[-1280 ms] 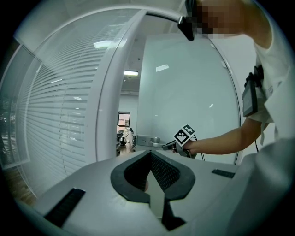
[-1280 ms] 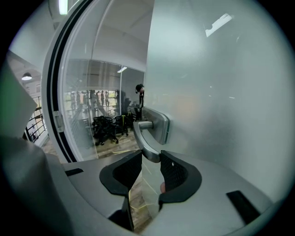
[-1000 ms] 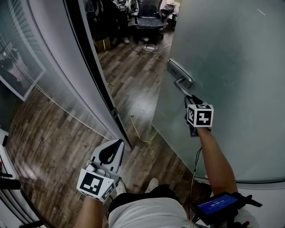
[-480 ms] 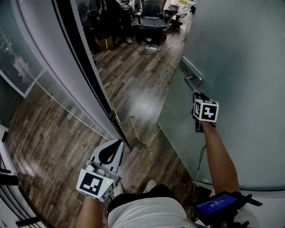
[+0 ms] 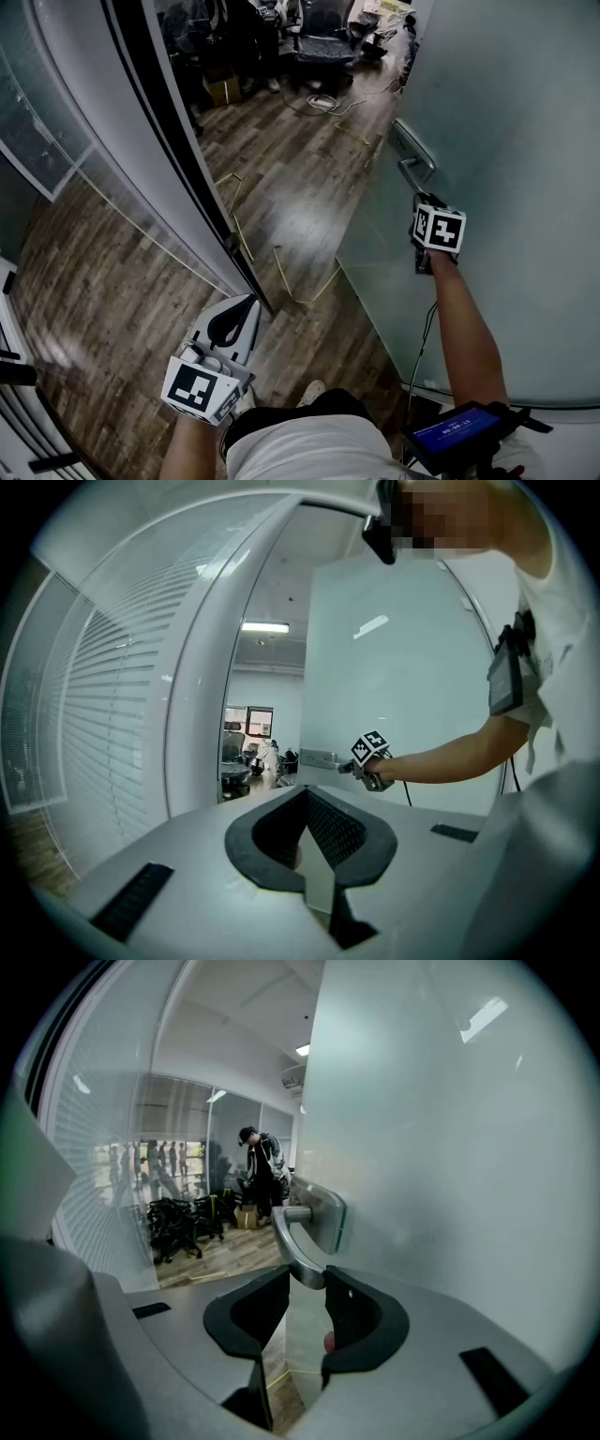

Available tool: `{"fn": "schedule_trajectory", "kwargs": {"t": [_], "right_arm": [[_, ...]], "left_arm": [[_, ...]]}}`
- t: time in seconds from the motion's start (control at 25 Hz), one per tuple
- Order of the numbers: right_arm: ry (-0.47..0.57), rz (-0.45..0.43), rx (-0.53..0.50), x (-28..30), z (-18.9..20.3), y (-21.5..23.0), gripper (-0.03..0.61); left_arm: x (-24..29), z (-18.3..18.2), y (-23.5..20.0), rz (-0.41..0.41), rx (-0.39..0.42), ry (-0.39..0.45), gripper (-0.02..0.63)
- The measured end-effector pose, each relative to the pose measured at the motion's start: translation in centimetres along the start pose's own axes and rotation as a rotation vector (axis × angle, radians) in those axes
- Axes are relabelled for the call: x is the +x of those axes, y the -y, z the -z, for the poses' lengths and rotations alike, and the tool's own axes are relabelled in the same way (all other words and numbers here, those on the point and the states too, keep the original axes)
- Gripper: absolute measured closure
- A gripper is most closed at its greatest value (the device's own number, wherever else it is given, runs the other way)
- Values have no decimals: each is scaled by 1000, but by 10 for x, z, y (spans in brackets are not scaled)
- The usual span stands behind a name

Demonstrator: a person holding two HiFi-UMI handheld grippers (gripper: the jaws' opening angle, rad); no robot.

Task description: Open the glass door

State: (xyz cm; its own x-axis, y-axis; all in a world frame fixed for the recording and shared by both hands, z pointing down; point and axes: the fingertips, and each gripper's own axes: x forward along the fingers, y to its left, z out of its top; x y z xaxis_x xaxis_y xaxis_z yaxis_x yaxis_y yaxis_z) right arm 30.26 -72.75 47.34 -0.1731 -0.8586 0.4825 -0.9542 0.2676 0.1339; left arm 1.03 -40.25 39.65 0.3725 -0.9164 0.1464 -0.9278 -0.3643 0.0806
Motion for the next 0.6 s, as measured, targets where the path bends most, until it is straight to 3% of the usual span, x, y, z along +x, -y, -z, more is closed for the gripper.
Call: {"fn": "schedule_trajectory", "kwargs": {"t": [0.16, 0.28, 0.6], "right_arm": [[29, 29, 5, -1, -5, 4, 457], [111, 67, -15, -13, -12, 9, 456], [327, 55, -70, -123, -33, -44, 456]], "left_arm": [[0, -4, 0, 4, -1, 0, 615], [-1, -5, -5, 8, -3, -2, 614], [-19, -11, -17, 94, 3, 23, 614]]}}
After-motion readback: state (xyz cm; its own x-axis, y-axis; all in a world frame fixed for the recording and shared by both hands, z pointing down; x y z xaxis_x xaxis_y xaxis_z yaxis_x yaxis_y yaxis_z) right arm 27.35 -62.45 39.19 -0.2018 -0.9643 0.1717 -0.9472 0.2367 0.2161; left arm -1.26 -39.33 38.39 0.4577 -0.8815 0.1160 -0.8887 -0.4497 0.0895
